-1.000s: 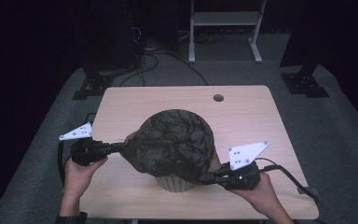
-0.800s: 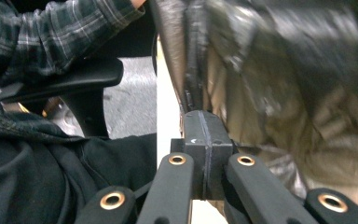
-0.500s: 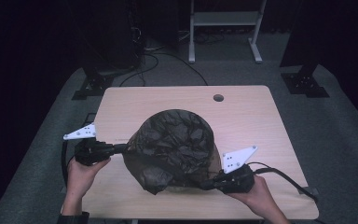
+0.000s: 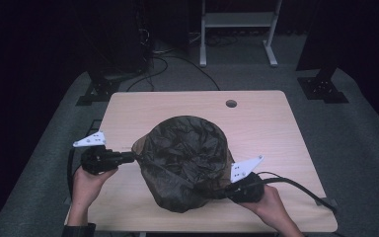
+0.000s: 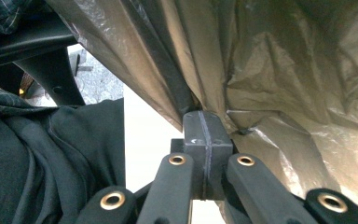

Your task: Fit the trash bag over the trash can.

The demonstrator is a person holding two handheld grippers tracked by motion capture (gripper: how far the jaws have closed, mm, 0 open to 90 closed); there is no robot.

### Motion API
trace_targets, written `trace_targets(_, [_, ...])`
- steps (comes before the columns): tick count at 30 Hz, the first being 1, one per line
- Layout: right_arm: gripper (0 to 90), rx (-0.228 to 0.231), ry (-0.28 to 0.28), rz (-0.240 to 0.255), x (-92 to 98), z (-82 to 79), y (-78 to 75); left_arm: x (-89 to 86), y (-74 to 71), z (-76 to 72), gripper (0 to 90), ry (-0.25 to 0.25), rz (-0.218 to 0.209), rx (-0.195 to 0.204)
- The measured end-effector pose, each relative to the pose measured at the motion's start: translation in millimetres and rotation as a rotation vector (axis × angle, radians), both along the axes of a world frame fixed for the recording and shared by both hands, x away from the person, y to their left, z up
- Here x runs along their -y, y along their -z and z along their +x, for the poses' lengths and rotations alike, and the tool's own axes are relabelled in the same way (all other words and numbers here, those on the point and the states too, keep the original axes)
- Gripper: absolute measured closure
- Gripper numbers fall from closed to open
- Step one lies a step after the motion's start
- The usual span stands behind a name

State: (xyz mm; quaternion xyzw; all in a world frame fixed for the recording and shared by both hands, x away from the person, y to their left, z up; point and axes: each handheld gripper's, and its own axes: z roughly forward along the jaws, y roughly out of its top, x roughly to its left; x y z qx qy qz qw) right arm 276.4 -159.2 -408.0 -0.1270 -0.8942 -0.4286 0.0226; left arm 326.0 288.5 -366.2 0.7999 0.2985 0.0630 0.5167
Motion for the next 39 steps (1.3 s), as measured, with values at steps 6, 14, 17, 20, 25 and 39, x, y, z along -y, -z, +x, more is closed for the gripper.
trace_targets(6, [90.0, 0.008, -0.004, 0.002, 1.3, -0.6, -3.0, -10.2, -26.1, -7.1, 54.6, 0.011, -0.092, 0.062])
trace_targets(14, [90.0, 0.014, -0.008, 0.007, 0.0, -1.4, -5.7, 3.2, -42.7, 6.1, 46.0, 0.032, -0.087, 0.053])
trace_targets(17, [90.0, 0.015, -0.009, 0.005, 0.5, -1.7, -6.2, 10.0, -38.8, 12.2, 48.3, 0.048, -0.078, 0.015])
trace_targets(20, [90.0, 0.015, -0.013, 0.003, 1.0, -2.8, -6.6, 14.3, -34.7, 14.0, 70.3, 0.087, -0.054, -0.018])
trace_targets(25, [90.0, 0.017, -0.016, -0.001, 1.0, -3.6, -6.4, 17.9, -32.0, 14.1, 90.0, 0.084, -0.004, -0.047])
trace_targets(39, [90.0, -0.039, -0.092, -0.023, -10.9, -12.8, 7.0, 26.7, -10.1, 13.1, 90.0, 0.111, 0.064, -0.117])
